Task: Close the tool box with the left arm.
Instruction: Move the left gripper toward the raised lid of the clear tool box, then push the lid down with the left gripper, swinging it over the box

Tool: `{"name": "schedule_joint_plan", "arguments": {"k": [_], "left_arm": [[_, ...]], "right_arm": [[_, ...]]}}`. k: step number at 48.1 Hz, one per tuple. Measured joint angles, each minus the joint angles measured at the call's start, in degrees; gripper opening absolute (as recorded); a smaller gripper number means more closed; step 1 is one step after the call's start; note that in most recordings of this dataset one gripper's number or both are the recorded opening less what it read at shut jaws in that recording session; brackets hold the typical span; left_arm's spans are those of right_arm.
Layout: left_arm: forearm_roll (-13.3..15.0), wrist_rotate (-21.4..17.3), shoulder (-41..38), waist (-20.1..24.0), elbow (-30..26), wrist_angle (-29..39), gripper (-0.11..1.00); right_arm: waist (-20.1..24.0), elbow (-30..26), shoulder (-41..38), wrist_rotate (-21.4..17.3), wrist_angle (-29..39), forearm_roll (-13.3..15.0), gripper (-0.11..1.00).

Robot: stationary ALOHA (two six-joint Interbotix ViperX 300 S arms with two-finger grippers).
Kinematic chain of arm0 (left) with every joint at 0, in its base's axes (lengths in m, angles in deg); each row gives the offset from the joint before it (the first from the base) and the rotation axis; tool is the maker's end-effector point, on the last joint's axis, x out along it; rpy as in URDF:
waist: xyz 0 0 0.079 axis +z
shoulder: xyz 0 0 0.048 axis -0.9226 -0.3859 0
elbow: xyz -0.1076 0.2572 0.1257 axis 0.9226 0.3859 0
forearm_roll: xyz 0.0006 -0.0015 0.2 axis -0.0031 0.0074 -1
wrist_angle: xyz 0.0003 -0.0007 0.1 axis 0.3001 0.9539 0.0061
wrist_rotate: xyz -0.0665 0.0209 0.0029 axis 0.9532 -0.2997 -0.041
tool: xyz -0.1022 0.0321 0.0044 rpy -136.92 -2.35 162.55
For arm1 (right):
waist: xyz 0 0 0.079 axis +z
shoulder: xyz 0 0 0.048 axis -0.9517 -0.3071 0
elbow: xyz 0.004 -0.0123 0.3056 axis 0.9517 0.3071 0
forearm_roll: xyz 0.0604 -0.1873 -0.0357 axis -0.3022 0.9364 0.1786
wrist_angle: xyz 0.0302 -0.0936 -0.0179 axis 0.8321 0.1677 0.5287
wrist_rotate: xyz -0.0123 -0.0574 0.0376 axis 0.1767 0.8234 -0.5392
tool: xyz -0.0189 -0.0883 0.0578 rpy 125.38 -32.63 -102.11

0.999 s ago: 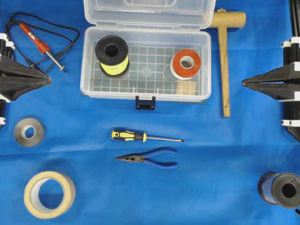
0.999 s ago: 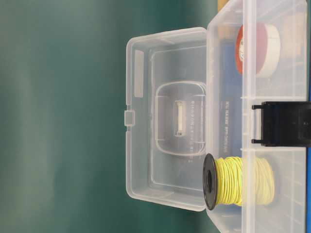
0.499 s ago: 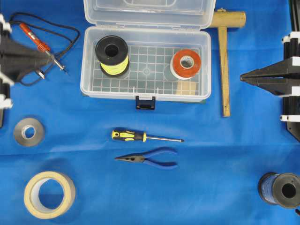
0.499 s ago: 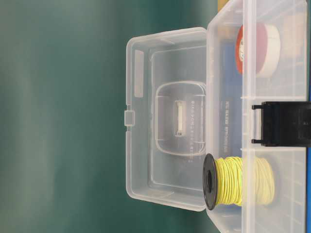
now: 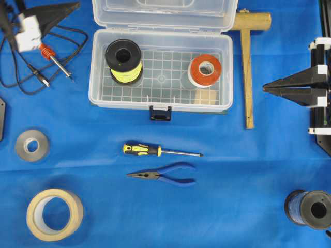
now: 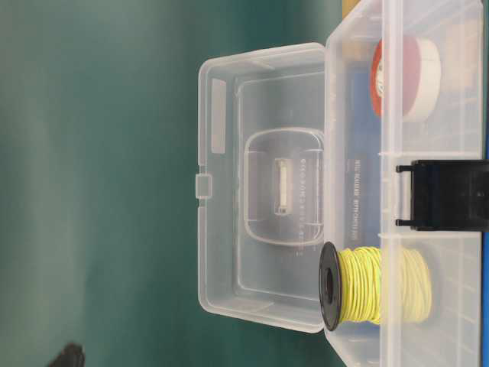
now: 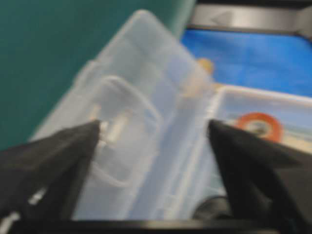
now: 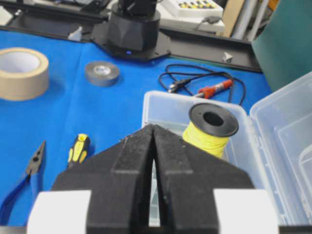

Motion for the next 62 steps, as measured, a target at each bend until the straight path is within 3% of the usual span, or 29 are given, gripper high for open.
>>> {"name": "schedule_joint_plan", "arguments": {"k": [5, 11, 20, 36, 48, 62], "left_arm": [[-0.1, -0.6, -5.2, 2.4, -3.8, 1.8, 0.9], [-0.1, -5.6, -11.6, 4.6, -8.5, 4.7, 0.9], [-0.1, -8.3, -21.9, 6.7, -17.8, 9.8, 0.91], [-0.1, -9.3, -38.4, 11.1, -33.9, 22.8, 0.91], [-0.2, -9.4, -46.5, 12.2, -38.3, 27.2, 0.91], [-0.2, -9.4, -47.0, 11.2, -38.9, 31.0, 0.91]], "right_arm": [[0.0, 0.0, 0.0, 0.0, 0.7, 0.0, 0.0], [0.0, 0.0, -0.3, 0.0, 1.1, 0.0, 0.0], [0.0, 0.0, -1.0, 0.0, 1.1, 0.0, 0.0], [0.0, 0.0, -2.9, -0.3, 1.1, 0.0, 0.0], [-0.3, 0.0, -3.7, -0.3, 1.1, 0.0, 0.0], [-1.3, 0.1, -4.0, -0.3, 1.3, 0.0, 0.0]]}}
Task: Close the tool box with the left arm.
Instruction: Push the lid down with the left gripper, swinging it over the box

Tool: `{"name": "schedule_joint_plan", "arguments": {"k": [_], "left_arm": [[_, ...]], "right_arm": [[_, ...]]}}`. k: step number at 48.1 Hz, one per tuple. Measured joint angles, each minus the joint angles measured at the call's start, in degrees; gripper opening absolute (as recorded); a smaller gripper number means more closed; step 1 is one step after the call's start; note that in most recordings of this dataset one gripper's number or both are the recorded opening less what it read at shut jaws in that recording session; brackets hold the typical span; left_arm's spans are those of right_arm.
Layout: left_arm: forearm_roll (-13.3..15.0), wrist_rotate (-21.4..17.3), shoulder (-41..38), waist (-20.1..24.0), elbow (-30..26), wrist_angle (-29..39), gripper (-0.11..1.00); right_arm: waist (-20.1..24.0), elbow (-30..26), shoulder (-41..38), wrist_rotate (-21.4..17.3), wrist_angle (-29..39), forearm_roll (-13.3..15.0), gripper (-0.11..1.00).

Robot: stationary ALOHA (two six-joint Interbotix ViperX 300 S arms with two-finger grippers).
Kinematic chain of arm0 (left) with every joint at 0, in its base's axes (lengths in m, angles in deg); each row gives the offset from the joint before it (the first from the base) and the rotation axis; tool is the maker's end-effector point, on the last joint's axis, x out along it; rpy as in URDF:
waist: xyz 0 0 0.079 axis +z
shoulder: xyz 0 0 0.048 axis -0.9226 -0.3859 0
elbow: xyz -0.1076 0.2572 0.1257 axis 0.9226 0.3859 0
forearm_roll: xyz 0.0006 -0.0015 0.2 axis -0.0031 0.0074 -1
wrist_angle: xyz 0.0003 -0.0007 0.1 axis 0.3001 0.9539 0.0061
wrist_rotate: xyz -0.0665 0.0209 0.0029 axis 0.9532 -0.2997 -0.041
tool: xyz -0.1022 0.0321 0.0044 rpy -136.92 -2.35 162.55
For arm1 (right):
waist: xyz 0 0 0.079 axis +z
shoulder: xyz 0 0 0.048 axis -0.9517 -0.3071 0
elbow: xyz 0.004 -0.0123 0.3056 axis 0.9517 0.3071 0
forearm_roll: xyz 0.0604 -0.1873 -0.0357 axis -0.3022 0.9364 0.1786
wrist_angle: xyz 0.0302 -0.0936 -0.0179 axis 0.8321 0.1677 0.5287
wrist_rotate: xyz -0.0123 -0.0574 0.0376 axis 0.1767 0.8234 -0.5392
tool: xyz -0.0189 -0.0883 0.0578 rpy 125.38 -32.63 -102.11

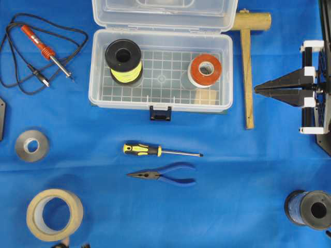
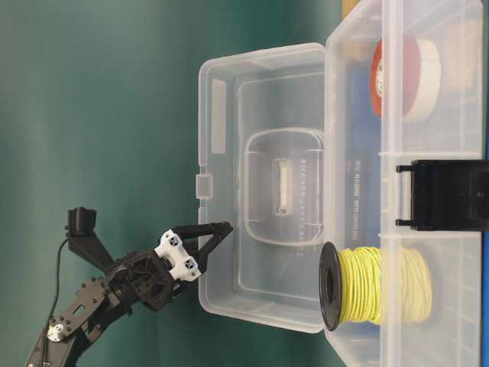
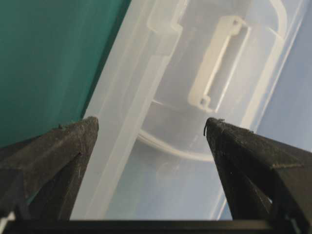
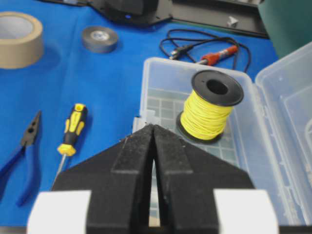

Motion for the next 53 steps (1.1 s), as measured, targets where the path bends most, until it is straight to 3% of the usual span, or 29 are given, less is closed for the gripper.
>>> {"name": "schedule_joint_plan", "arguments": {"k": [15, 30, 40, 53], "left_arm": [[-0.2, 0.1, 2.5, -3.3, -0.9, 5.2, 0.91], [-0.3, 2.5, 8.3, -7.6, 1.4, 8.9, 0.91], [-0.3, 3.9, 12.9, -13.7, 4.3, 10.7, 0.91], [0.5, 10.6, 17.3, -23.2, 9.9, 12.0, 0.91]], "right_arm": [[-0.5, 0.0, -0.1, 0.0, 0.4, 0.1, 0.0], [-0.7, 0.1, -0.4, 0.0, 0.4, 0.0, 0.0], [-0.9, 0.1, -0.5, 0.0, 0.4, 0.0, 0.0], [-0.9, 0.1, -0.5, 0.0, 0.4, 0.0, 0.0]]}}
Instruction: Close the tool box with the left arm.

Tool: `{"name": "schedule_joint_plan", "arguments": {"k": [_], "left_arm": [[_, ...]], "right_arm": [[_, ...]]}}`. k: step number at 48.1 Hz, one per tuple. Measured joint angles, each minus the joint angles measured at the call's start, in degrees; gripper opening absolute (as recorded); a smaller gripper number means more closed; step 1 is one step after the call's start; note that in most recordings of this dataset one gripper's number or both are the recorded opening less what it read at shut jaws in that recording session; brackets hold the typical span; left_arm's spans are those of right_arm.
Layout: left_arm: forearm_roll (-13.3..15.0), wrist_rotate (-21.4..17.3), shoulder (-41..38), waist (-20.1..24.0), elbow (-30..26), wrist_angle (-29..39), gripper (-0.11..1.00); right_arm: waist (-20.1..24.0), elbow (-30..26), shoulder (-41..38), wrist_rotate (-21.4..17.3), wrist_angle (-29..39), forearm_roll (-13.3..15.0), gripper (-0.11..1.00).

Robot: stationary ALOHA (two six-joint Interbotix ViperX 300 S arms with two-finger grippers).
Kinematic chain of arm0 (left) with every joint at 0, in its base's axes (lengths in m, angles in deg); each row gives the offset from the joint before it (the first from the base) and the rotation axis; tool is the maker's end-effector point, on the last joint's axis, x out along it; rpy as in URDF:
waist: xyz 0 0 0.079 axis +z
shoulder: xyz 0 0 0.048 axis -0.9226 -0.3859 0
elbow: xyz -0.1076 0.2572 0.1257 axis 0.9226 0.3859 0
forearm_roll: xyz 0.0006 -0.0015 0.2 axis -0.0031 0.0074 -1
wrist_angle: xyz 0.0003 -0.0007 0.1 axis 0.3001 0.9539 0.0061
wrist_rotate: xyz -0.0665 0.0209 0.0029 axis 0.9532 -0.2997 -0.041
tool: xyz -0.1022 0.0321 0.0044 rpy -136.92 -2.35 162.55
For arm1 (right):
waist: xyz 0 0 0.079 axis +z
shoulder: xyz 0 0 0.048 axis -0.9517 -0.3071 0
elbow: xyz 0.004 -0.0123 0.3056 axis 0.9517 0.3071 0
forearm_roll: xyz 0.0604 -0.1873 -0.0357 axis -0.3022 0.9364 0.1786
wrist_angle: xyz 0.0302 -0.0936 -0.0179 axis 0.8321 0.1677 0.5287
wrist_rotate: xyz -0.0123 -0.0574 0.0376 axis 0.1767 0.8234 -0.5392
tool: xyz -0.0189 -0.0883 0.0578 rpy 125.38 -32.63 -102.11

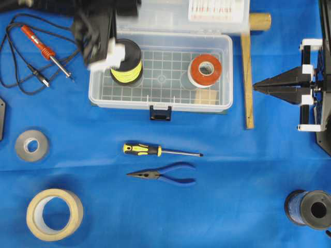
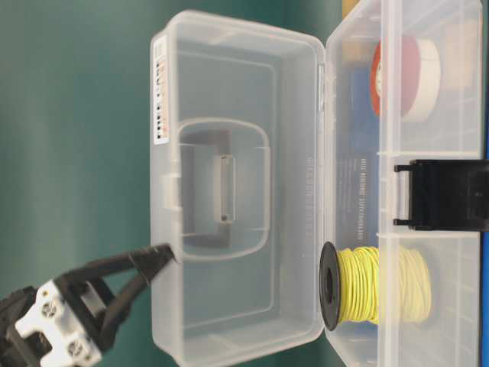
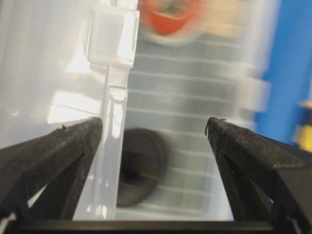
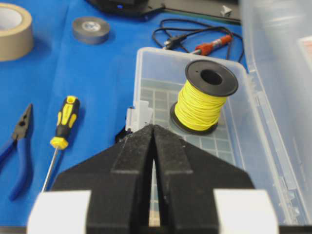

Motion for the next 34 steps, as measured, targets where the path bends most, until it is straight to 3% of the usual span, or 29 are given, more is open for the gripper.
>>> {"name": "schedule_joint_plan", "arguments": {"k": [21, 34], "left_arm": [[-0.4, 6.5, 7.7, -12.1, 6.4, 0.0, 0.9], [-0.3, 7.2, 16.8, -13.4, 12.3, -6.2, 0.9]], "right_arm": [[-0.2, 0.0, 0.0, 0.1, 0.1, 0.0, 0.0], [-0.2, 0.0, 0.1, 0.0, 0.0, 0.0, 0.0]]}}
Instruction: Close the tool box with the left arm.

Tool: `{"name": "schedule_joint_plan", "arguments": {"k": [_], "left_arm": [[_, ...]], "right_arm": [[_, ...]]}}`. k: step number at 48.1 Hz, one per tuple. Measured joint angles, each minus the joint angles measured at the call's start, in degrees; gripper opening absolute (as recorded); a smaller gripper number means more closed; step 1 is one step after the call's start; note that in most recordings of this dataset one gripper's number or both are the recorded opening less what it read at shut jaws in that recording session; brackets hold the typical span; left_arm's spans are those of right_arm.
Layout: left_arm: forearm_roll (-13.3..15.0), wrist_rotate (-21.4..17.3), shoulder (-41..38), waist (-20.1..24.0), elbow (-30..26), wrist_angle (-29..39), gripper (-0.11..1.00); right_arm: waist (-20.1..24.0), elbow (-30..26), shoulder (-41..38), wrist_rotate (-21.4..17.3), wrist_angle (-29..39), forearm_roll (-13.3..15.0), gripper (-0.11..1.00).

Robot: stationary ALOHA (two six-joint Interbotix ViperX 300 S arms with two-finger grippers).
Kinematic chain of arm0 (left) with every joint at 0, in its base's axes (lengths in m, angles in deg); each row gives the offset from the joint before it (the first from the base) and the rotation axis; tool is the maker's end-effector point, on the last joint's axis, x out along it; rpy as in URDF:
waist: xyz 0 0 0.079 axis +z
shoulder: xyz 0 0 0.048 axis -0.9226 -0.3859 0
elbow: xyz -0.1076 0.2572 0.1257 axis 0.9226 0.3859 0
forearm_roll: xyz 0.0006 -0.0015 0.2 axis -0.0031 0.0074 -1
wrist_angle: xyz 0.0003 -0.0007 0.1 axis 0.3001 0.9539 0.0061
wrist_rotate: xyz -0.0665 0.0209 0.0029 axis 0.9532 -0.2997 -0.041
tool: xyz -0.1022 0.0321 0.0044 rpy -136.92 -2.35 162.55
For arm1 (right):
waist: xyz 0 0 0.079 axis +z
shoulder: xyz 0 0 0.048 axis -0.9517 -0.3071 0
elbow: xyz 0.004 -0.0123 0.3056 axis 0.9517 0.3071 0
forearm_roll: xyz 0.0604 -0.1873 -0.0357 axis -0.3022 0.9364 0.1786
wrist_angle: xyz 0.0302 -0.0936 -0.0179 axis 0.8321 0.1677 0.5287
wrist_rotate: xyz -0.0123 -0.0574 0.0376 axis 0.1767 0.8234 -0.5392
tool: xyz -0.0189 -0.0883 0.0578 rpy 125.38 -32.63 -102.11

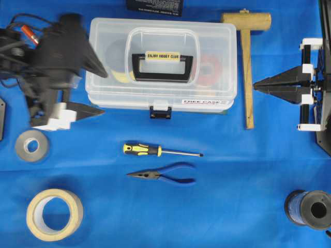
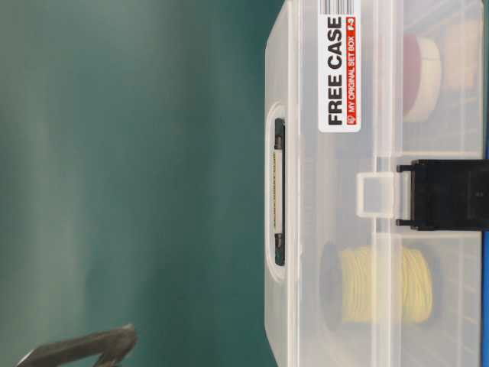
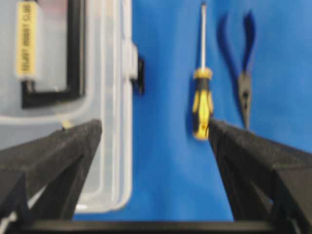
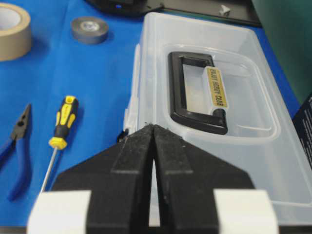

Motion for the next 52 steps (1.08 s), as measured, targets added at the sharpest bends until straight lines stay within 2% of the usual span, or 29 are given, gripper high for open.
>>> {"name": "schedule_joint_plan", "arguments": {"k": [13, 25, 39, 46, 52], "left_arm": [[0.0, 0.0, 19.9, -0.1, 14.7, -17.9, 0.9], [0.0, -0.1, 34.2, -0.2, 29.6, -30.1, 0.9], [0.5, 0.4, 43.5, -0.2, 43.9, -40.0, 0.9], [0.7, 1.5, 45.0, -0.8, 48.0, -41.3, 0.9], [0.7, 1.6, 45.2, -1.5, 49.2, -41.7, 0.9]], "right_arm": [[0.0, -0.1, 0.1, 0.0, -0.2, 0.0, 0.0], [-0.1, 0.0, 0.2, 0.0, -1.0, 0.0, 0.0], [-0.1, 0.0, 0.1, 0.0, -1.2, 0.0, 0.0], [-0.1, 0.0, 0.1, 0.0, -1.2, 0.0, 0.0], [-0.1, 0.0, 0.1, 0.0, -1.2, 0.0, 0.0]]}}
